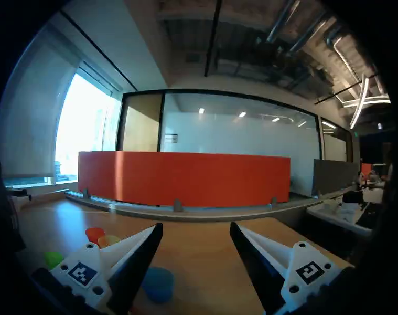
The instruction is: Pour water
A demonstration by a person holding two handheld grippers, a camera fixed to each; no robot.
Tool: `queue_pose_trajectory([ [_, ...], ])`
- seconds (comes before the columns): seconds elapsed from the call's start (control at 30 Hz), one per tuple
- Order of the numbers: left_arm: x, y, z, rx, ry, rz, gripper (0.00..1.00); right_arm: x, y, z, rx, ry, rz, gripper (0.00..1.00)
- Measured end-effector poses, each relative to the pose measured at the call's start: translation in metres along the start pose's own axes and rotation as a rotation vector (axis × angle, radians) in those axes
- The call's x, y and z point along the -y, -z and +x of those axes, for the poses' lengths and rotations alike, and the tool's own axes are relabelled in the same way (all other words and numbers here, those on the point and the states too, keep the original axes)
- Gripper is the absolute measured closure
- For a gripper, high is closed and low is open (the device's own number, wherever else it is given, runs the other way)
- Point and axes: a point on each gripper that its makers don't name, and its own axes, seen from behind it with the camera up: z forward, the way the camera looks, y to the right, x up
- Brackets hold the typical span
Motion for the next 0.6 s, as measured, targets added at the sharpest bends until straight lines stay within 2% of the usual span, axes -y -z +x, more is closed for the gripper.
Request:
queue_pose_trajectory([
  [0.37,0.007,-0.005,-0.010,-0.023,-0.023,0.048,0.03,0.002,-0.004,-0.002,0.028,-0.038,-0.003,0.01],
  [0.6,0.009,-0.006,-0.026,-0.010,-0.019,0.046,0.03,0.004,-0.006,-0.008,0.046,-0.051,-0.008,0.01],
])
